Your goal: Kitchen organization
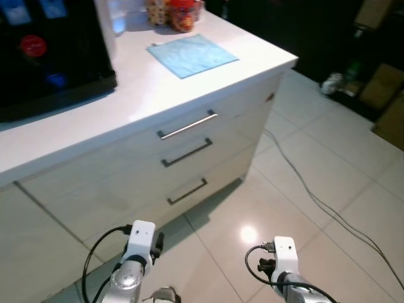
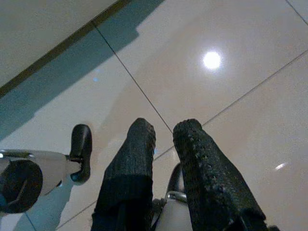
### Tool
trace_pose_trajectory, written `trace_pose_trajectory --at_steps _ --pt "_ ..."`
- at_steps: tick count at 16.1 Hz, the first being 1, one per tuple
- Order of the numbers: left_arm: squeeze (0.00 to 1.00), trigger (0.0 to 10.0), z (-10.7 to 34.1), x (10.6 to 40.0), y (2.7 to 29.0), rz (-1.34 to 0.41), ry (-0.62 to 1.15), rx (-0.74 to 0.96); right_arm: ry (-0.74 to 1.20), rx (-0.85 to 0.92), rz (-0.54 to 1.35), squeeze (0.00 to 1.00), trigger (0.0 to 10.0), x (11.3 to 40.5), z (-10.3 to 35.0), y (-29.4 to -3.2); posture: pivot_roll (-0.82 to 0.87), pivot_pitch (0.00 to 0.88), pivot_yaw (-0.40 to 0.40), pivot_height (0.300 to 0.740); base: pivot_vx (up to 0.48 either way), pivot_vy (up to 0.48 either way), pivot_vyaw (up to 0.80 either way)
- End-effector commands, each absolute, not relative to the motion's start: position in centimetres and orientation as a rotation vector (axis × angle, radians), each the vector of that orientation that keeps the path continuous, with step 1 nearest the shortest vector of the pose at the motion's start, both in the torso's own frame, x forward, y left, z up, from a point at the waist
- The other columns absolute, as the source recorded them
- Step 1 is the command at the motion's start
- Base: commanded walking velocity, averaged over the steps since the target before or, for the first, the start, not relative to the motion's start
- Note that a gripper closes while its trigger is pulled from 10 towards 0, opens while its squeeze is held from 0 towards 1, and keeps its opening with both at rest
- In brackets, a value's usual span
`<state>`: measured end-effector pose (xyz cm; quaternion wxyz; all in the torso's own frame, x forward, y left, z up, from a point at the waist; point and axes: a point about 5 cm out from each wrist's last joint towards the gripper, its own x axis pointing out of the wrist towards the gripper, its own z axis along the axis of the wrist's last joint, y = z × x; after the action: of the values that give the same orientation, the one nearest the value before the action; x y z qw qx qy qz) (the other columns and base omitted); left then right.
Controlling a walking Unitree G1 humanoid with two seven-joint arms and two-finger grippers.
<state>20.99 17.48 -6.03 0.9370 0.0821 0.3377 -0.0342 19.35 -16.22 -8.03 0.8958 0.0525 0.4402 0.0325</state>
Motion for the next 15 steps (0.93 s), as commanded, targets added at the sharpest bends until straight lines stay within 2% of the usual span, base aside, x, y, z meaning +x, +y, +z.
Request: trace_pose_trajectory --at_steps 1,15 --pt "0.0 10.0 -7.82 18.35 18.82 -0.048 0.817 0.173 0.927 0.095 0.069 0.0 10.0 19.04 -8.18 -16.44 -0.01 0.006 -0.017 0.74 0.0 0.0 0.8" --pt "0.0 10.0 -7.36 19.21 18.41 -0.038 0.764 0.164 0.929 0.104 0.078 0.0 10.0 19.15 -8.12 -16.49 0.0 0.037 -0.027 0.74 0.0 0.0 0.8"
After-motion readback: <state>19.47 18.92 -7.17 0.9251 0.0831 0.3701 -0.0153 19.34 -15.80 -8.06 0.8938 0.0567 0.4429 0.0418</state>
